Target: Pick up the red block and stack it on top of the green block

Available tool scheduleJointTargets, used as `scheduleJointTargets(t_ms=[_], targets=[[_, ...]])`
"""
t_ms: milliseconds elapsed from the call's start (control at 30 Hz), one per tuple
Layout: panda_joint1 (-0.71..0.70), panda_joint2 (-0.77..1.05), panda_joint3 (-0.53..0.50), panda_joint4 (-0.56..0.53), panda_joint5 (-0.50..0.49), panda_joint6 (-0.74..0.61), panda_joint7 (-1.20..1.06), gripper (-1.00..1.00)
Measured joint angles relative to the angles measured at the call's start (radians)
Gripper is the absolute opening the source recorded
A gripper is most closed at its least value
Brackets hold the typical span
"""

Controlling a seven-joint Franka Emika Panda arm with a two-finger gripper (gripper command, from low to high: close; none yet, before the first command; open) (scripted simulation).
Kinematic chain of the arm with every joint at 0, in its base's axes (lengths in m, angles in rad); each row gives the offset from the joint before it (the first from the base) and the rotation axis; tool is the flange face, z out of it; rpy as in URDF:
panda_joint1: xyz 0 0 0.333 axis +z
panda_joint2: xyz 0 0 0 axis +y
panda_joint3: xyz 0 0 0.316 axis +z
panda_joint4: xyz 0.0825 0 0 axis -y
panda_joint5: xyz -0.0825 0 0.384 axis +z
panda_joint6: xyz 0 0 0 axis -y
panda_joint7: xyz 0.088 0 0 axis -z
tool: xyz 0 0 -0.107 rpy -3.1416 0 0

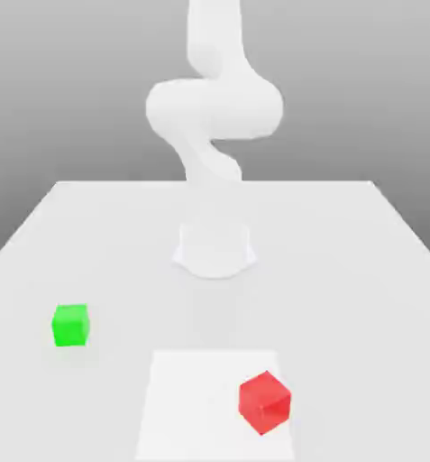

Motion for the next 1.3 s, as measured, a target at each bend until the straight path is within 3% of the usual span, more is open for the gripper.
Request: scheduleJointTargets(t_ms=[567,800,967,1000,1200,1300], targets=[[-0.159,0.582,0.248,-0.195,-0.075,0.270,0.750,0.00],[-0.134,0.820,0.260,-0.272,-0.103,0.383,1.046,0.00],[-0.074,1.000,0.177,-0.255,-0.219,0.517,1.167,0.00],[-0.055,1.031,0.154,-0.249,-0.240,0.543,1.183,-1.00],[-0.046,1.047,0.143,-0.247,-0.252,0.559,1.192,-1.00],[-0.076,0.984,0.183,-0.258,-0.204,0.508,1.157,-1.00]])
